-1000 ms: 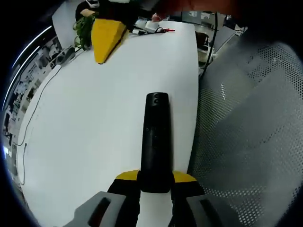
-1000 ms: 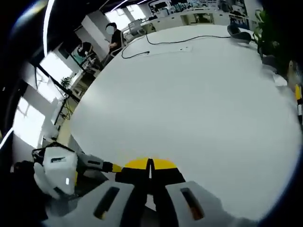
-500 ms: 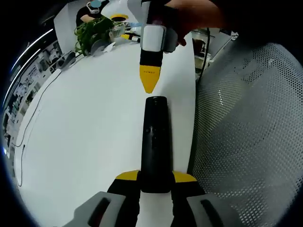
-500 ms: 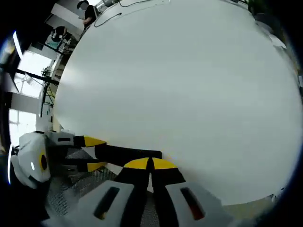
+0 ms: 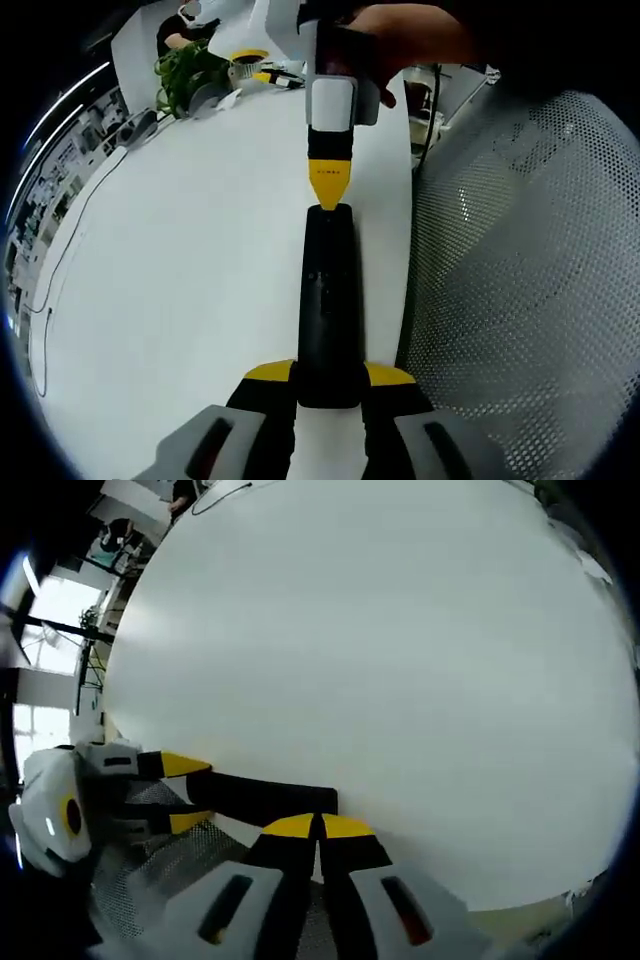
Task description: Press the specified remote control buttons in sequence, fully releasing each button before pressing the next.
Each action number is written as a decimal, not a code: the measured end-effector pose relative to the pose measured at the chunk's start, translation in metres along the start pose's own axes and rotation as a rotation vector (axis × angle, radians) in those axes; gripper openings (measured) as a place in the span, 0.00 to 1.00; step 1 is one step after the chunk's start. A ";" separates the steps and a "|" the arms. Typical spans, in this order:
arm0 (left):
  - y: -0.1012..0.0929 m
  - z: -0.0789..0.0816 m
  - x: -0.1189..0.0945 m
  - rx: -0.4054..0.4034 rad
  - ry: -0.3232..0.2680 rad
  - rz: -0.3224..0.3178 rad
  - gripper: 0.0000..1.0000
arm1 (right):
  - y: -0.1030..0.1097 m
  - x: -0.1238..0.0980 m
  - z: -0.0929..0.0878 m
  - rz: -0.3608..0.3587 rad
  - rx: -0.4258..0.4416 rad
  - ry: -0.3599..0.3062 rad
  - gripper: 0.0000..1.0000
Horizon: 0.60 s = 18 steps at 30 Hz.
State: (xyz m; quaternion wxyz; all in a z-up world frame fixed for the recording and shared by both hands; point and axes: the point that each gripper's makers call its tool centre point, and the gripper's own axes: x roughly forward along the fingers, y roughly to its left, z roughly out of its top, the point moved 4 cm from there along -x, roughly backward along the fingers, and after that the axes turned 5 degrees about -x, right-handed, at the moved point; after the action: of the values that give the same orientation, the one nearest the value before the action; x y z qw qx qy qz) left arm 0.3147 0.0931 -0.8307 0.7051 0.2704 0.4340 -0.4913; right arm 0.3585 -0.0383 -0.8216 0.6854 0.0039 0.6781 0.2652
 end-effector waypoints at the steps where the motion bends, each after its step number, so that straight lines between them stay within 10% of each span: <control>1: 0.000 0.000 0.000 0.000 0.000 0.000 0.25 | 0.000 0.000 0.000 -0.002 -0.002 0.000 0.00; 18: 0.001 0.001 0.001 -0.003 -0.002 -0.003 0.25 | 0.003 0.001 0.000 -0.038 -0.130 0.002 0.00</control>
State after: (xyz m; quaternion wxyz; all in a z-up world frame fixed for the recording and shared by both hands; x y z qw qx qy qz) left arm 0.3158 0.0925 -0.8309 0.7051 0.2681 0.4344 -0.4921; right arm 0.3569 -0.0353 -0.8217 0.6885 -0.0537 0.6600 0.2957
